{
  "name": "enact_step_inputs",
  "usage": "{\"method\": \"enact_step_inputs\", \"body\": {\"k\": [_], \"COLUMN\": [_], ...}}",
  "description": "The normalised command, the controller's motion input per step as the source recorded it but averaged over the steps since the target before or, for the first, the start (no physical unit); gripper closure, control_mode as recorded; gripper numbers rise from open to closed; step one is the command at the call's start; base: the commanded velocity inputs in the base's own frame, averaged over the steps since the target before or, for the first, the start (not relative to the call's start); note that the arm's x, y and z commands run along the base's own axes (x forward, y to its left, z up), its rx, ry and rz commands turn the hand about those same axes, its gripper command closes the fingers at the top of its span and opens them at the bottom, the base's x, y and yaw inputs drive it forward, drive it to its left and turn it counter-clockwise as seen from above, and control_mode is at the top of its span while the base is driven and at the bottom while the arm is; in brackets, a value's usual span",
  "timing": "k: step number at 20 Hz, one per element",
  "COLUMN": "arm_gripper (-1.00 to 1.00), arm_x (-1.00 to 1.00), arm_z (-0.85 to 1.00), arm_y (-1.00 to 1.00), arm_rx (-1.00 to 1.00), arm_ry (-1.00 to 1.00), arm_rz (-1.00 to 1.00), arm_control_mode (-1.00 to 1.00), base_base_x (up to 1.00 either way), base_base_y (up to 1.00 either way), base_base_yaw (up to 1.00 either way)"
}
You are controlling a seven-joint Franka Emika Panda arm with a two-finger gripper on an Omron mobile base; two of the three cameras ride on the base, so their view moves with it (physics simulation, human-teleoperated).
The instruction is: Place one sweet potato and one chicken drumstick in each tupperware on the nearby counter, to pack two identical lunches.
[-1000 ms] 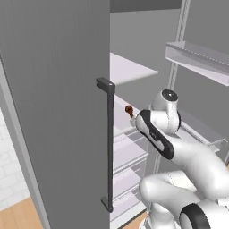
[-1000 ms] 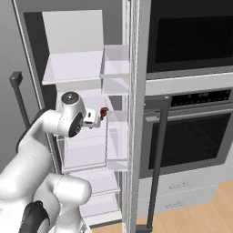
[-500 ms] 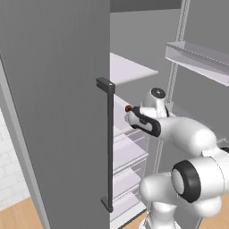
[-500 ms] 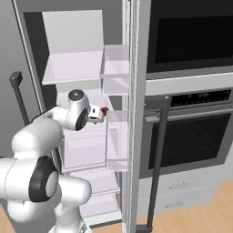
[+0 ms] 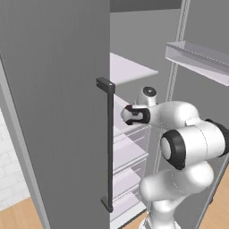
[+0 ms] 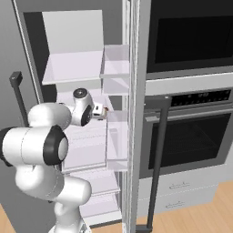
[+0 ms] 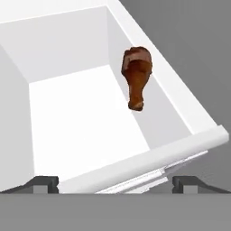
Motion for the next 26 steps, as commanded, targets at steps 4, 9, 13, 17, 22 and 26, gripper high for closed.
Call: {"method": "enact_step_inputs", "body": {"k": [4, 9, 13, 17, 22, 26], "arm_gripper": [-1.0, -1.0, -1.0, -1.0, -1.0, -1.0], "arm_x": [0.61, 0.61, 0.58, 0.54, 0.51, 0.47], "arm_z": [-0.21, -0.31, -0.36, -0.32, -0.33, -0.4], "arm_y": [0.0, 0.0, 0.0, 0.0, 0.0, 0.0], "arm_rx": [0.0, 0.0, 0.0, 0.0, 0.0, -0.01], "arm_ry": [0.0, 0.01, 0.02, 0.03, 0.07, 0.07], "arm_rz": [0.0, 0.0, 0.0, 0.0, 0.0, 0.0], "arm_control_mode": [-1.0, -1.0, -1.0, -1.0, -1.0, -1.0], "base_base_x": [0.0, 0.0, 0.0, 0.0, 0.0, 0.0], "base_base_y": [0.0, 0.0, 0.0, 0.0, 0.0, 0.0], "base_base_yaw": [0.0, 0.0, 0.0, 0.0, 0.0, 0.0]}}
